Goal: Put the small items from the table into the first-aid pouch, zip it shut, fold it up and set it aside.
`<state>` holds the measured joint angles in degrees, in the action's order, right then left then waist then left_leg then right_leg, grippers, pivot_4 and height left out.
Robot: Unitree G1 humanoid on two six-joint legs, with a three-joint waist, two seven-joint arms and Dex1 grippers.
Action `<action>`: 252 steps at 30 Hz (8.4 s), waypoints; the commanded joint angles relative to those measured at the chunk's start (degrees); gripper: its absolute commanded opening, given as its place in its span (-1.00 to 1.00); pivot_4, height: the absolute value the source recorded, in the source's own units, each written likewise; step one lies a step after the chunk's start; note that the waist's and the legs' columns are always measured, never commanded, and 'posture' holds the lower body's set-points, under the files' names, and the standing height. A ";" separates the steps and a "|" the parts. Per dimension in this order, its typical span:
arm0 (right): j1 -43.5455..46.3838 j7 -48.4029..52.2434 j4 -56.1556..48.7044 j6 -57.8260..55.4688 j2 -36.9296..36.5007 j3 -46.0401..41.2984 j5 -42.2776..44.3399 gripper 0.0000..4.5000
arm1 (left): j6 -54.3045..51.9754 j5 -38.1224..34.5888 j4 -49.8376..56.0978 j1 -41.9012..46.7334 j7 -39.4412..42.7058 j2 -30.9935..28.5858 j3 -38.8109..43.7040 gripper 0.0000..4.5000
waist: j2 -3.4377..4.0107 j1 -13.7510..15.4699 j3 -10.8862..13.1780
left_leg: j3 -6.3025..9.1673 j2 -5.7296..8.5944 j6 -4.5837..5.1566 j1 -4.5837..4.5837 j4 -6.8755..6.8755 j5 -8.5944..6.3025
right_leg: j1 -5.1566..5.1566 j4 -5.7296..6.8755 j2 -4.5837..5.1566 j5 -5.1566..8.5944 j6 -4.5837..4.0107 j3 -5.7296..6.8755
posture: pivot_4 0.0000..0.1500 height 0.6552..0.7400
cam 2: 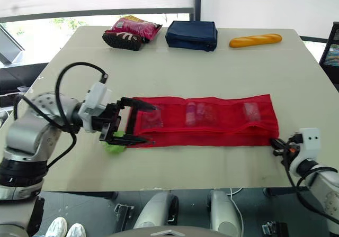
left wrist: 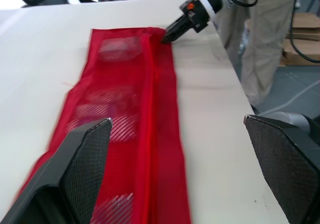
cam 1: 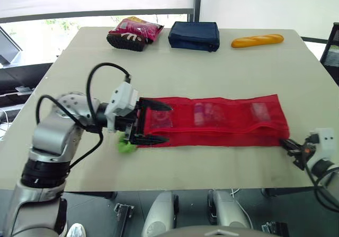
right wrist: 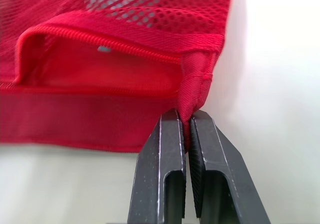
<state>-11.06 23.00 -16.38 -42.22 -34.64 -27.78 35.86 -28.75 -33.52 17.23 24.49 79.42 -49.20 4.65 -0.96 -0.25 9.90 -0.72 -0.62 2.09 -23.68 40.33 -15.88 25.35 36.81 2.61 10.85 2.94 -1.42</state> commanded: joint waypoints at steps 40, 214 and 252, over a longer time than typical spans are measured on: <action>-20.60 30.20 -2.46 15.08 -10.39 -22.27 -3.27 0.98 | -7.48 -3.81 2.93 -5.32 -13.53 -2.01 0.87 1.00 | 0.16 -0.41 0.03 | -0.11 -0.13 -0.01 0.06 -0.03 -0.01 | 0.02 -0.02 -0.12 0.03 0.03 -0.09 | 1.00 0.37; 14.51 7.58 -23.92 -12.87 16.17 18.70 -1.51 -0.97 | -32.39 -2.59 -41.37 13.78 -30.77 28.45 -1.38 -1.00 | -0.26 -0.72 0.12 | 0.89 0.02 -0.04 0.67 -0.29 -0.01 | -0.71 -0.06 0.12 0.26 0.12 0.37 | 1.00 0.37; 4.61 -4.62 4.39 5.11 -0.48 -10.81 -7.85 -0.97 | -18.95 7.23 -47.04 11.75 -18.92 11.09 -3.89 -1.00 | -0.17 -0.80 0.19 | 0.58 -0.03 -0.03 0.77 -0.64 -0.01 | -0.56 -0.11 0.11 0.34 0.01 0.14 | 1.00 0.37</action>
<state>-6.96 20.58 -12.25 -38.35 -33.66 -35.02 29.57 -48.35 -28.30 -28.73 36.67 61.83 -35.51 -0.99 -1.13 -1.05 10.09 -0.15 -0.65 2.06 -22.91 39.67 -15.89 24.79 36.71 2.72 11.20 2.94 -1.28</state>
